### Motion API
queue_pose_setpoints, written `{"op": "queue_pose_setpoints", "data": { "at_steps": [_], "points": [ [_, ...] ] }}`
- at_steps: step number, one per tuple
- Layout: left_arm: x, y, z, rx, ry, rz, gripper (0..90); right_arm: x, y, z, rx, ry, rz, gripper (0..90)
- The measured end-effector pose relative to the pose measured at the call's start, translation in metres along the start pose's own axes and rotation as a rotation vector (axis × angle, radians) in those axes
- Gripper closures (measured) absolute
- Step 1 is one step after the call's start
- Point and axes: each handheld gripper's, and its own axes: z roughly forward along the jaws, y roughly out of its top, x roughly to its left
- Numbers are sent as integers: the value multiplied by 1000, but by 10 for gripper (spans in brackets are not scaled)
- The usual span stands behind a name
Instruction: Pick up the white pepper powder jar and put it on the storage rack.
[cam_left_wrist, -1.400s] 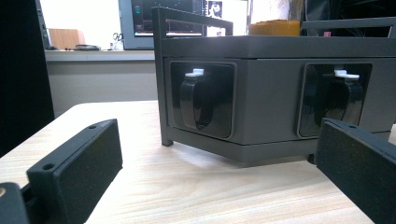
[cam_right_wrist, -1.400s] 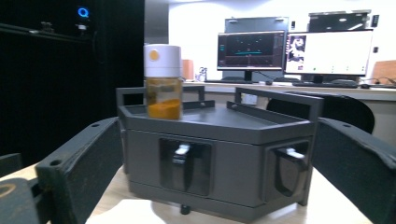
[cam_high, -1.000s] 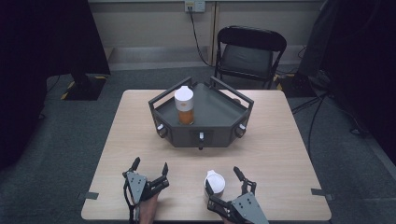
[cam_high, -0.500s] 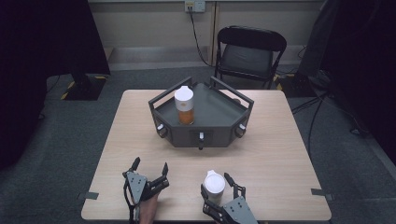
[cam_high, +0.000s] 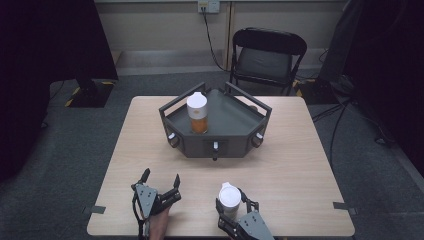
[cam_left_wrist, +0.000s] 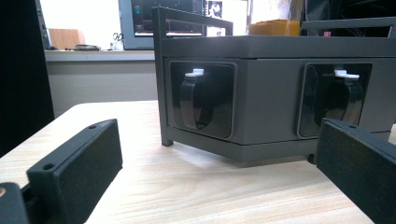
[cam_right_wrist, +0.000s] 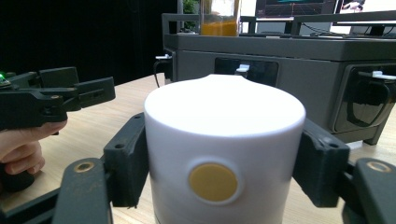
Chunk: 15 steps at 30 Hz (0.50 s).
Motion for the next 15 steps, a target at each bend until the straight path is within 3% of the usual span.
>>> {"op": "queue_pose_setpoints", "data": {
  "at_steps": [15],
  "points": [
    [0,0,0,0,0,-1,3,2,2,1,7,-5,-1,303]
  ]
}}
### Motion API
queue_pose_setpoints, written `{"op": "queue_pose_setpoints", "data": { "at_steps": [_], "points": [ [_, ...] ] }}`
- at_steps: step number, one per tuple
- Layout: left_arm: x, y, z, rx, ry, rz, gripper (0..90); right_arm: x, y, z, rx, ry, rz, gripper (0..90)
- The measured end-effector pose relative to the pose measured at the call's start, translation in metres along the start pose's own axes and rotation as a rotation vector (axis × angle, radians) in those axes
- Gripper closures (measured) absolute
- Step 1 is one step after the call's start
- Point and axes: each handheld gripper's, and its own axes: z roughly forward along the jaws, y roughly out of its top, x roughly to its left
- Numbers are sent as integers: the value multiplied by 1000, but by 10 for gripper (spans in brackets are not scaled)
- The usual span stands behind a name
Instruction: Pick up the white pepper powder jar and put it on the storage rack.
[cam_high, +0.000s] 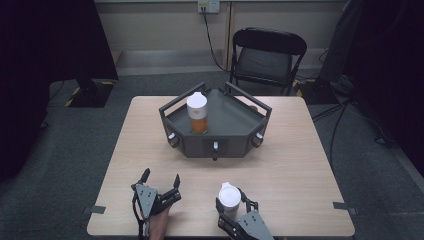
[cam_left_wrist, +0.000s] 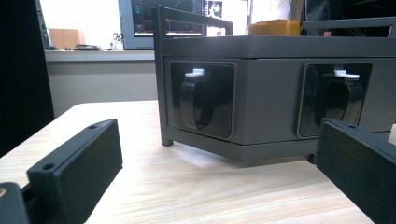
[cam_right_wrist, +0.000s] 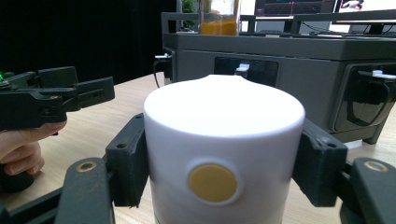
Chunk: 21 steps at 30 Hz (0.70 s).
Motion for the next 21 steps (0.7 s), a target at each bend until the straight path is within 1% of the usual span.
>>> {"op": "queue_pose_setpoints", "data": {
  "at_steps": [9,21],
  "points": [
    [0,0,0,0,0,0,3,-2,7,1,3,8,2,303],
    [0,0,0,0,0,0,3,-8,23,5,8,13,-4,304]
  ]
}}
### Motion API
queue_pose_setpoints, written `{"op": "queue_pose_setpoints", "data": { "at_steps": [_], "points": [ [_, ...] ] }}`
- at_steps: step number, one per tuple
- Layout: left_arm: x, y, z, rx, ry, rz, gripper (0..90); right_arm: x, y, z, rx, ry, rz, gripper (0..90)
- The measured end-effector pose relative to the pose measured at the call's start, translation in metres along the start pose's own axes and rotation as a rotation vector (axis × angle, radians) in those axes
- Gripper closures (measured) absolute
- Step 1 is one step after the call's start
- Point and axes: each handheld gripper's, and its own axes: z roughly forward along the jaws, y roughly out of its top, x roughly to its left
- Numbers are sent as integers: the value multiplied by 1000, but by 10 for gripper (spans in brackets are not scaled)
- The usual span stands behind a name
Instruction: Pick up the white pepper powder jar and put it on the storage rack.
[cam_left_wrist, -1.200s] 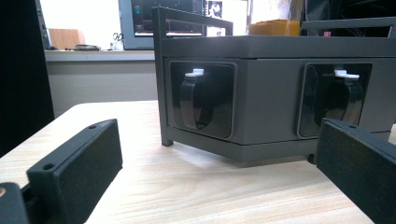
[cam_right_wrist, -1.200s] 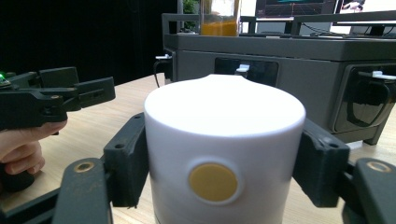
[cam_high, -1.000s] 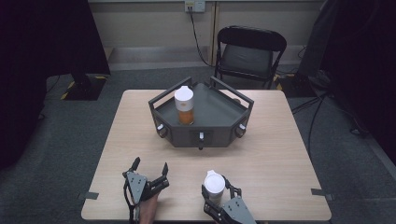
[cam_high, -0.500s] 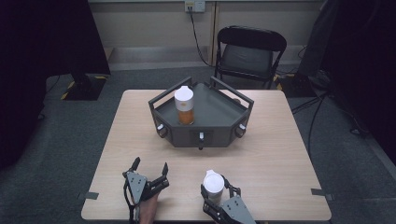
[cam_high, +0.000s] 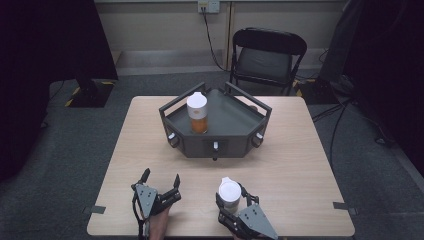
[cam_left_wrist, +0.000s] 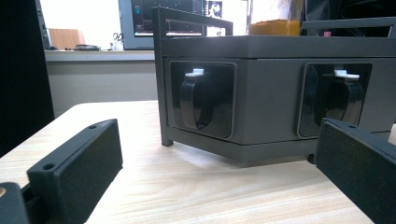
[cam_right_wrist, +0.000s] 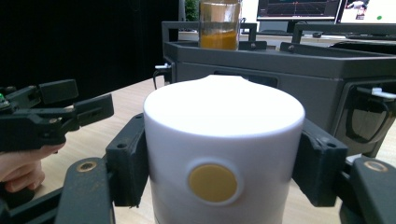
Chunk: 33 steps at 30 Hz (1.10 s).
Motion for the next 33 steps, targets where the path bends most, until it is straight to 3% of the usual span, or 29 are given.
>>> {"op": "queue_pose_setpoints", "data": {
  "at_steps": [18,33],
  "points": [
    [0,0,0,0,0,0,3,-14,40,20,-1,43,-31,304],
    [0,0,0,0,1,0,3,-27,62,38,6,44,-16,304]
  ]
}}
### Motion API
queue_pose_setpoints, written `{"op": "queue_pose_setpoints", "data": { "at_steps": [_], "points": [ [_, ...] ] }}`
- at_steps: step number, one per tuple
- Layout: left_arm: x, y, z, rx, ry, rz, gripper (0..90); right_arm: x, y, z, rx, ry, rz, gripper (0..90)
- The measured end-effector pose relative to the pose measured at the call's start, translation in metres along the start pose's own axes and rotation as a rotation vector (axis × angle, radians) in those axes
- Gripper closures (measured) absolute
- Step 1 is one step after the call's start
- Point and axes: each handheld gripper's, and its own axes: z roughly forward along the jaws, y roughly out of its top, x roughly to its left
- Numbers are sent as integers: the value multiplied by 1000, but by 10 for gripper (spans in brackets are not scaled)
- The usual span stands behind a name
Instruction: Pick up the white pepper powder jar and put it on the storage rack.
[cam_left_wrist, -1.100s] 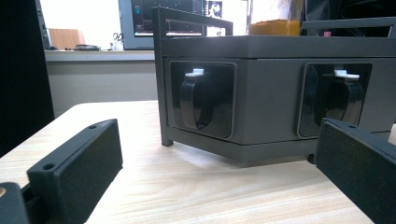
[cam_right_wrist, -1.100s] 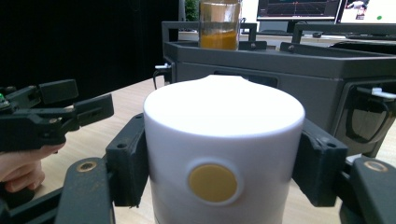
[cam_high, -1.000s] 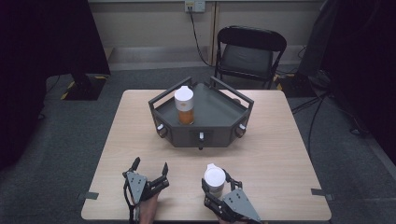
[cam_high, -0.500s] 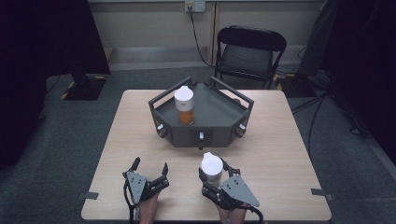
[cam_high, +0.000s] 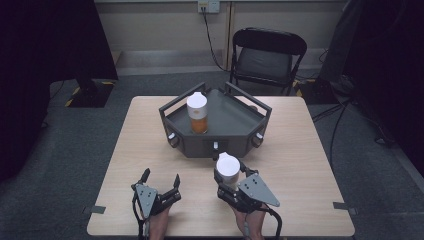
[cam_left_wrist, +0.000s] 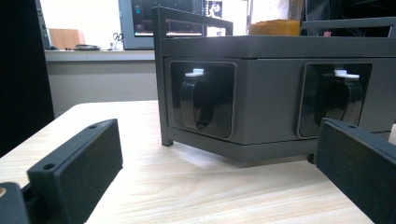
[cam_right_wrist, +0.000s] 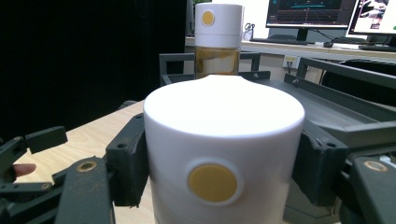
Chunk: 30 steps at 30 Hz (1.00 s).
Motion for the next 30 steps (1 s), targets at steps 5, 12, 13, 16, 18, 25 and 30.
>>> {"op": "queue_pose_setpoints", "data": {
  "at_steps": [5,12,13,16,18,25,30],
  "points": [
    [0,0,0,0,0,1,4,-3,8,7,-9,-6,10,304],
    [0,0,0,0,0,0,4,-9,22,17,-11,-15,3,304],
    [0,0,0,0,0,0,4,-10,23,18,-13,-17,3,304],
    [0,0,0,1,0,0,4,-13,28,22,-10,-20,-1,305],
    [0,0,0,1,0,0,4,-14,32,25,-7,-22,-7,304],
    [0,0,0,1,0,0,5,-19,39,34,-10,-30,0,304],
    [0,0,0,1,0,0,9,-21,44,41,-14,-35,9,305]
  ]
}}
